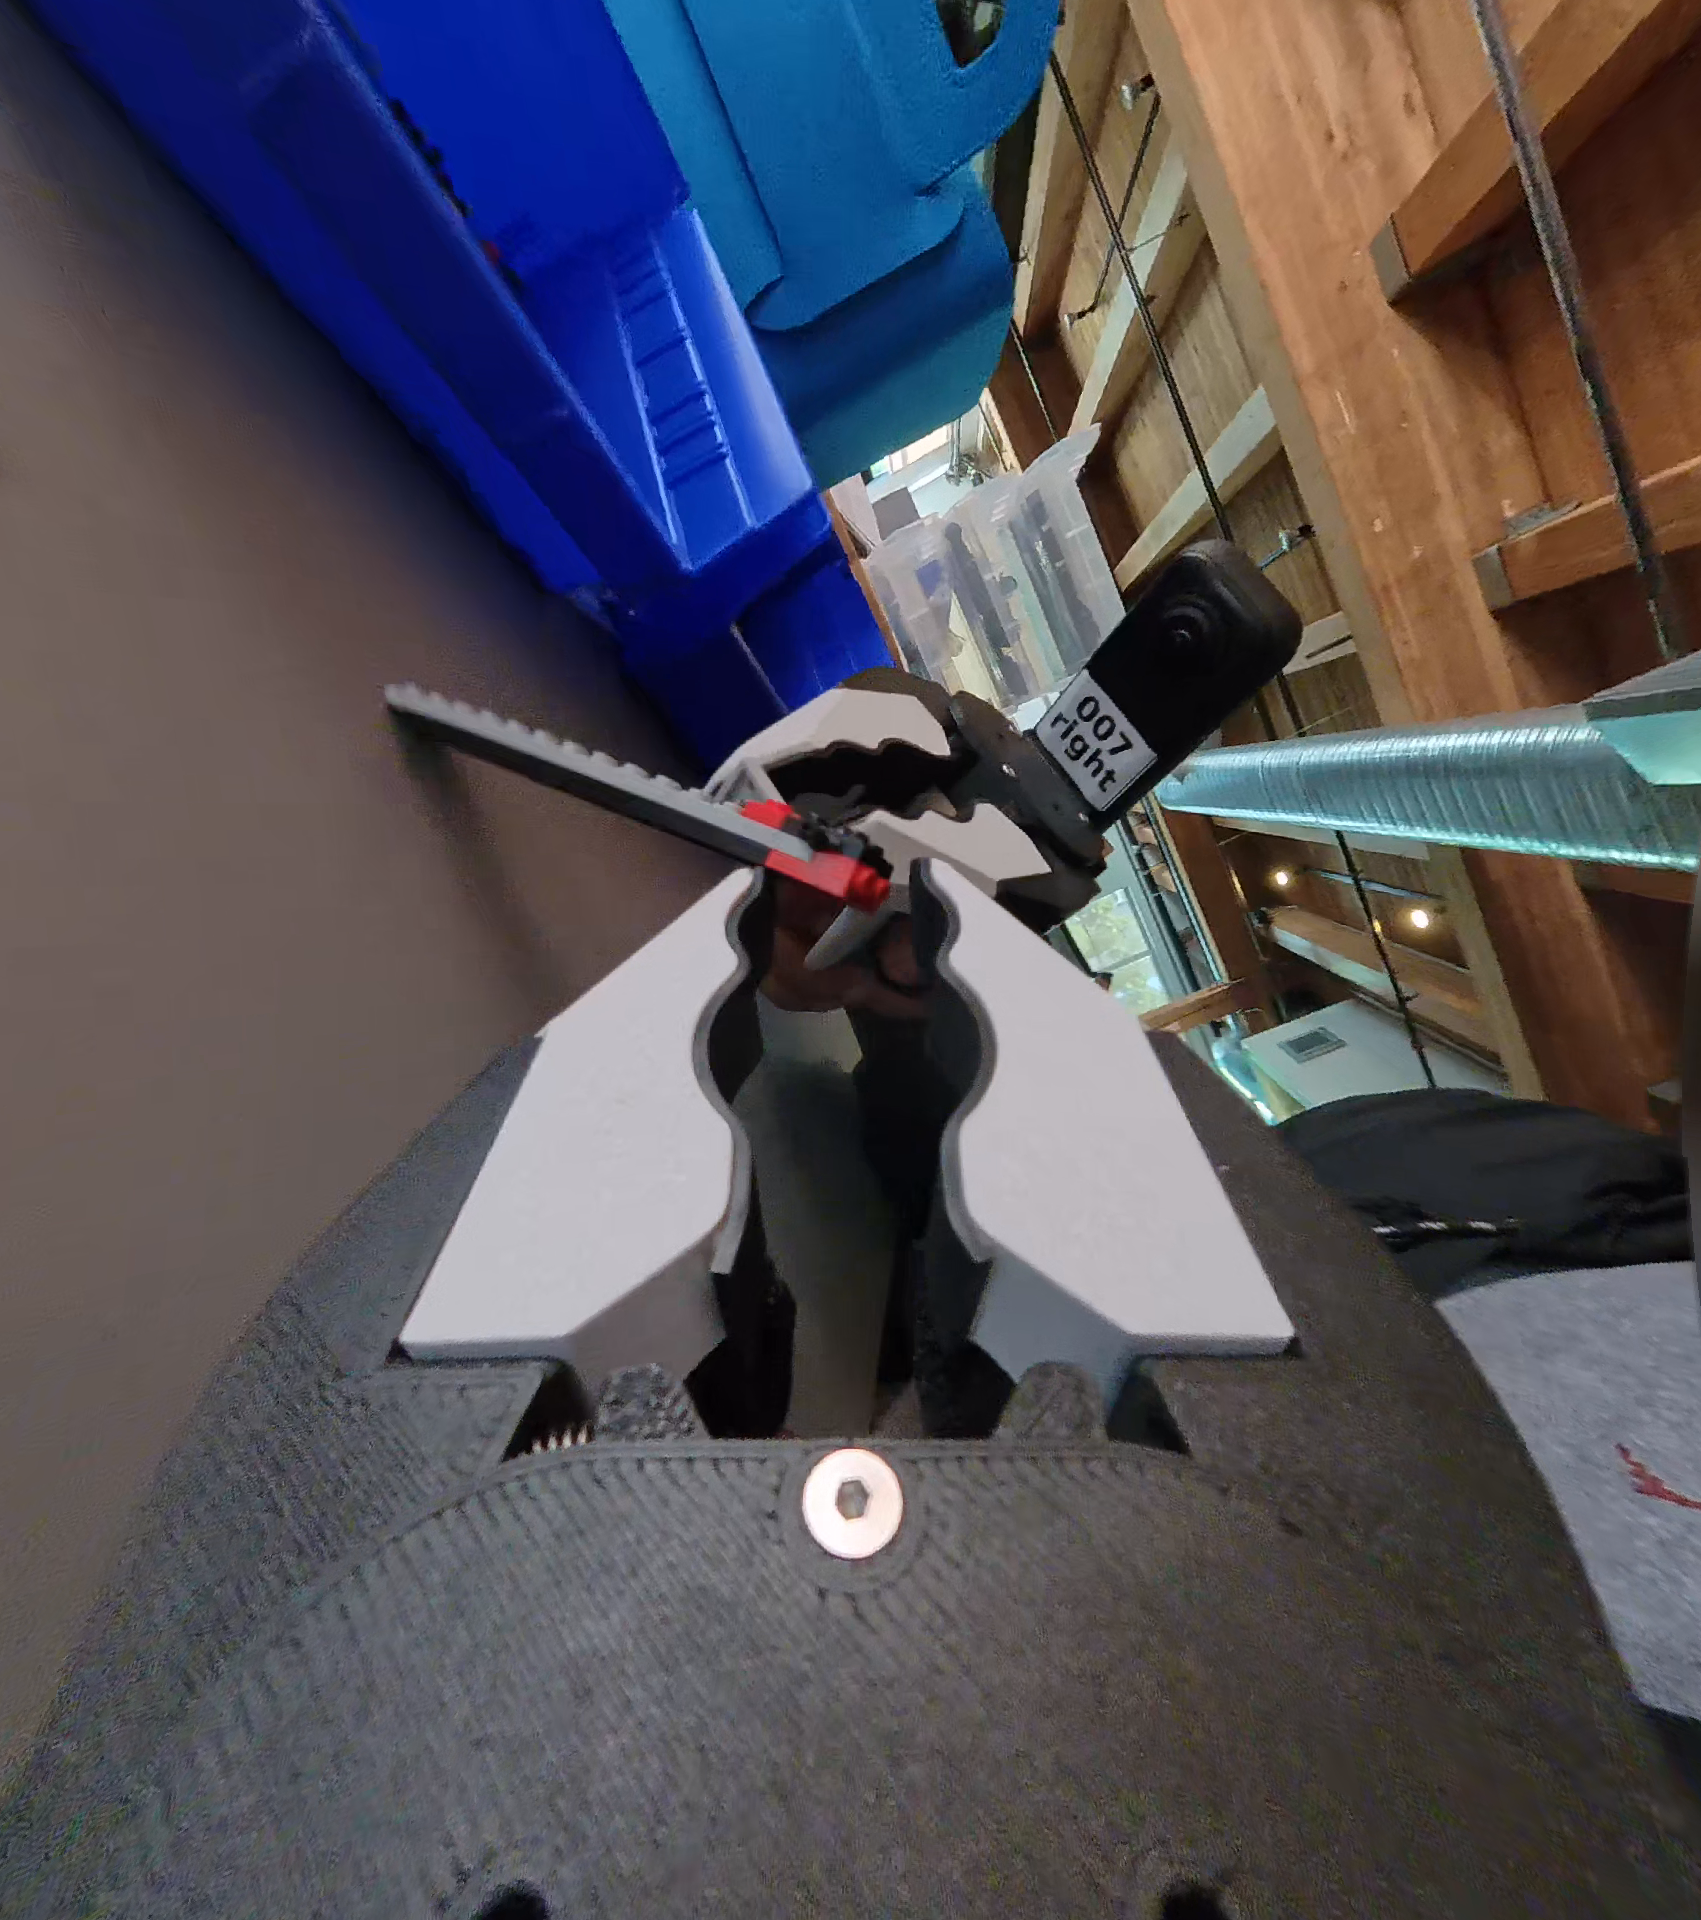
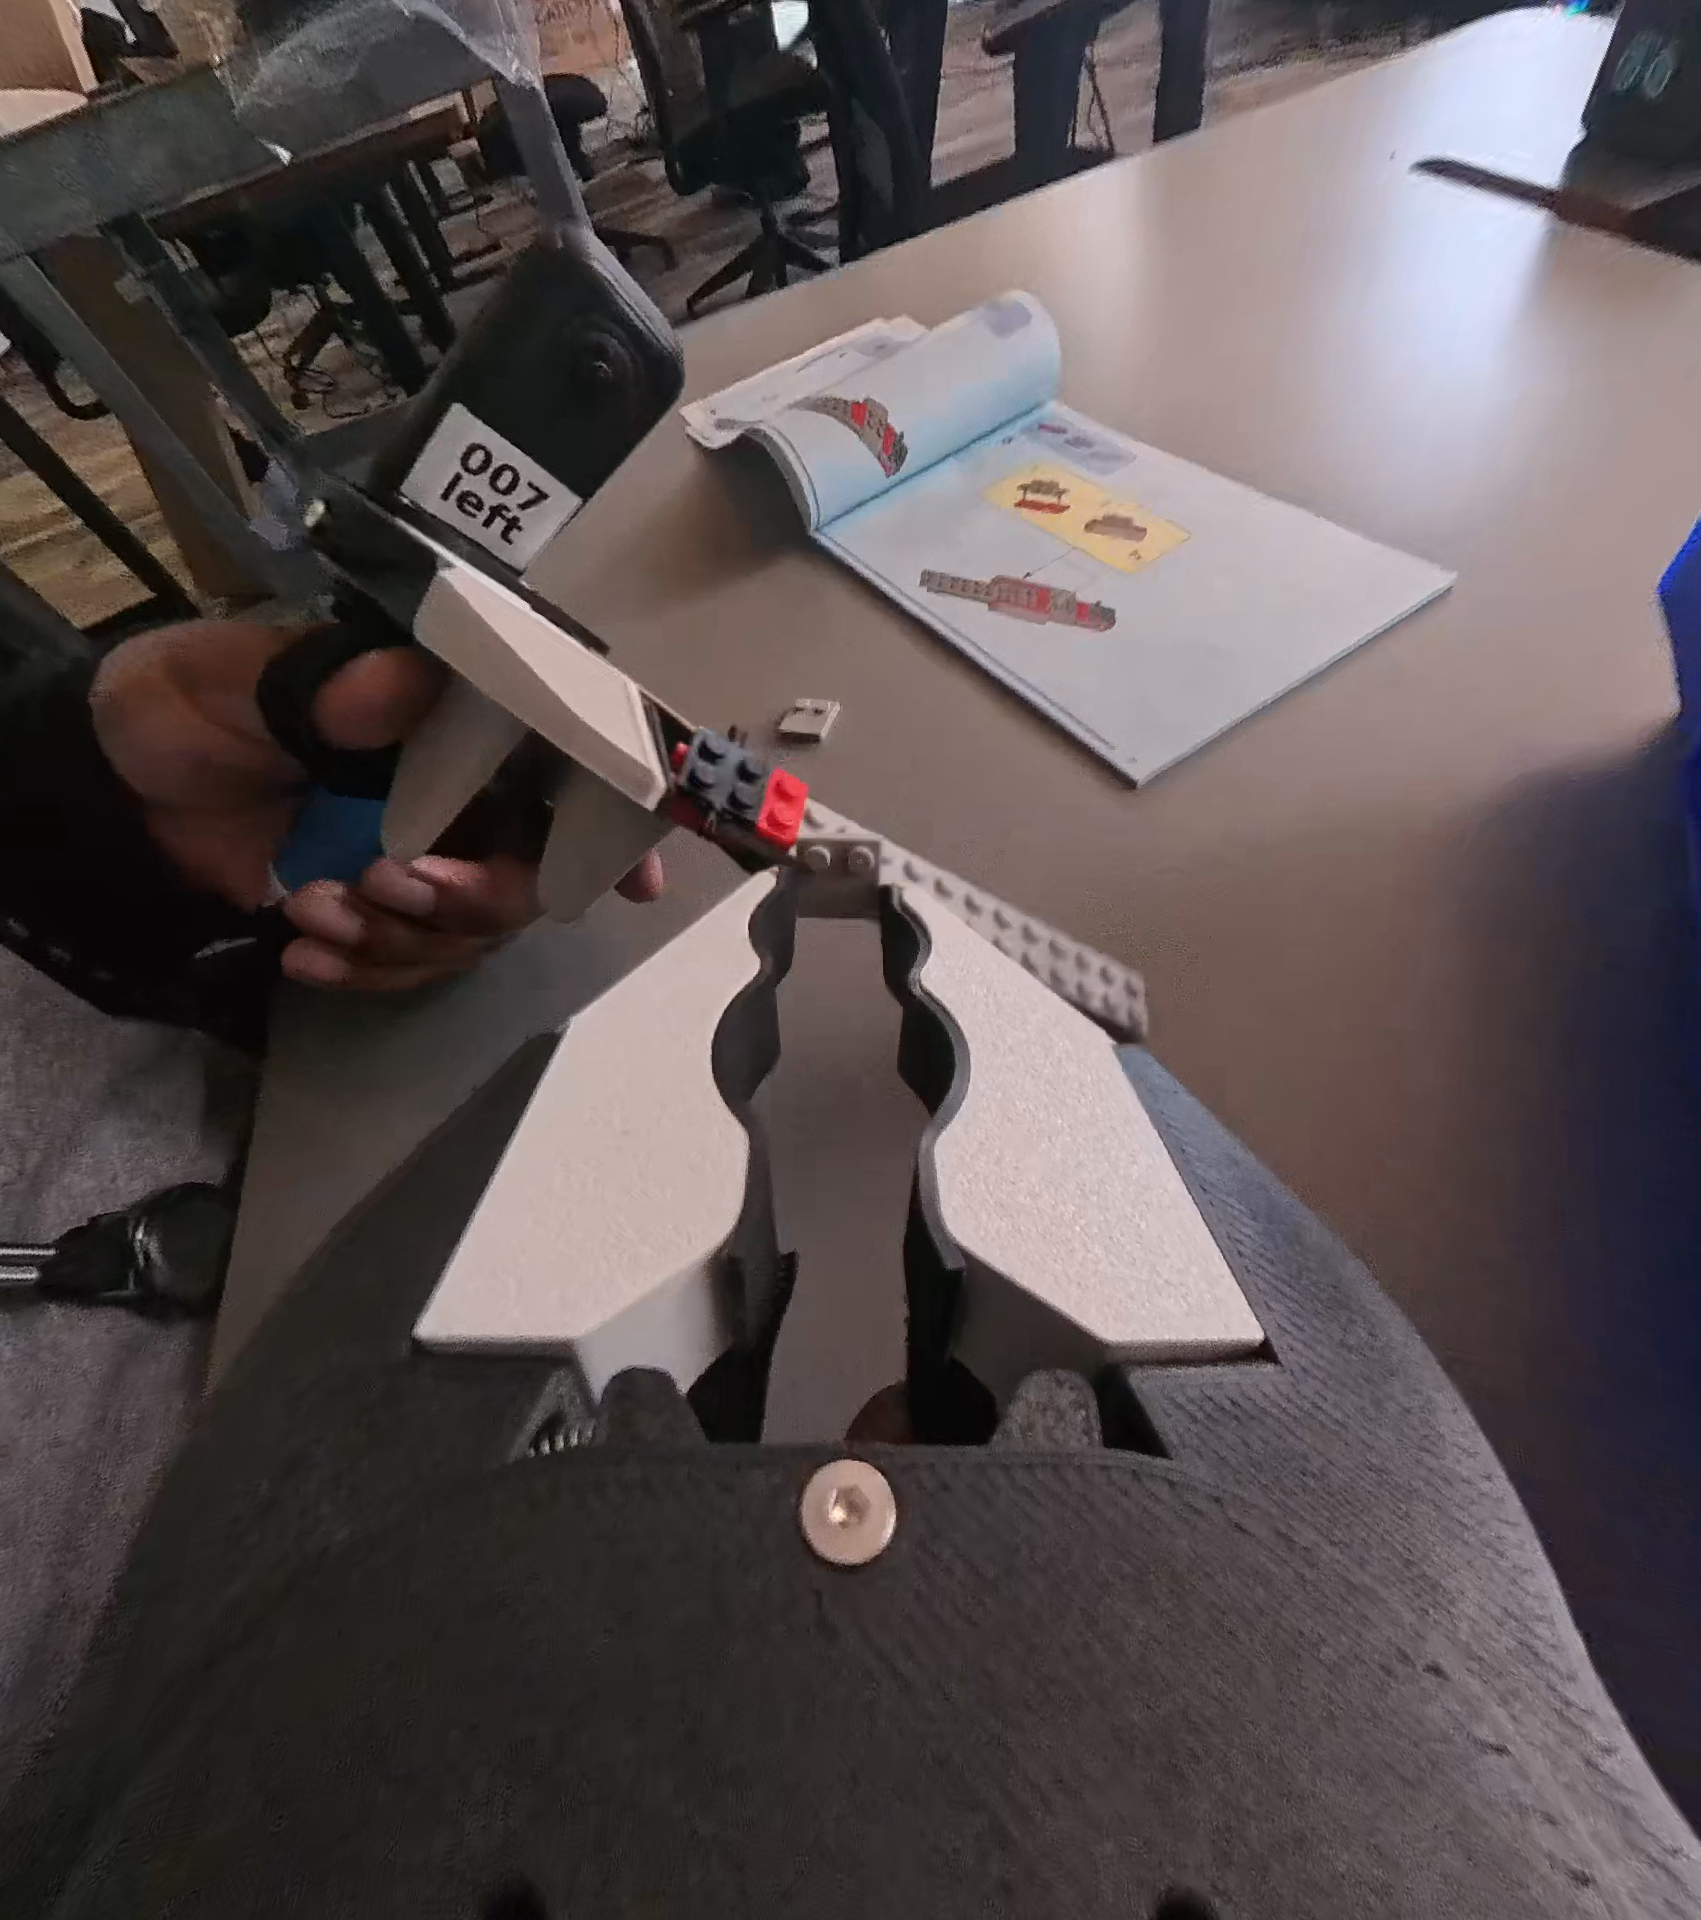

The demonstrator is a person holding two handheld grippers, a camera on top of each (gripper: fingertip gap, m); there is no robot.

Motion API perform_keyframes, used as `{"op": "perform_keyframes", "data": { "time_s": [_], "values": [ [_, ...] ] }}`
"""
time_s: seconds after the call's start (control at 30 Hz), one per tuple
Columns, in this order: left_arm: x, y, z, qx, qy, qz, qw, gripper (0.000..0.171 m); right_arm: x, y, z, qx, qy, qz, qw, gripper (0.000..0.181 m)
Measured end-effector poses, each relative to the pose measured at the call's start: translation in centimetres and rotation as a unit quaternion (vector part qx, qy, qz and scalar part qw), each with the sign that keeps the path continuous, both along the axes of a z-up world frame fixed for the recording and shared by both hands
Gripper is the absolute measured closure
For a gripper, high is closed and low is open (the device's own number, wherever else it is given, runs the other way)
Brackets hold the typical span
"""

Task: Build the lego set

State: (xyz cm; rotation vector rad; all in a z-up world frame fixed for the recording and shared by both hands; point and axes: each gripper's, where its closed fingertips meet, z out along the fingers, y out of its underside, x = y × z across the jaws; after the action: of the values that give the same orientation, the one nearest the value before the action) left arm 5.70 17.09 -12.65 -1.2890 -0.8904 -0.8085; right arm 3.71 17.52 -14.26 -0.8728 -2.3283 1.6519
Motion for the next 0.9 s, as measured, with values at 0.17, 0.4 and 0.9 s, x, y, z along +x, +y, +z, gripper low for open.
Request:
{"op": "perform_keyframes", "data": {
  "time_s": [0.17,0.4,0.9],
  "values": [
    [-0.1,-0.2,-1.1,-0.018,-0.036,-0.008,0.999,0.145,0.7,-0.5,-1.5,0.024,-0.023,0.015,0.999,0.162],
    [0.4,0.3,-2.4,-0.060,-0.039,-0.025,0.997,0.145,0.7,-0.1,-2.0,0.035,-0.034,0.009,0.999,0.162],
    [2.8,0.1,-4.4,-0.195,0.077,-0.136,0.968,0.137,1.6,-0.2,-3.7,0.073,-0.066,0.030,0.995,0.162]
  ]
}}
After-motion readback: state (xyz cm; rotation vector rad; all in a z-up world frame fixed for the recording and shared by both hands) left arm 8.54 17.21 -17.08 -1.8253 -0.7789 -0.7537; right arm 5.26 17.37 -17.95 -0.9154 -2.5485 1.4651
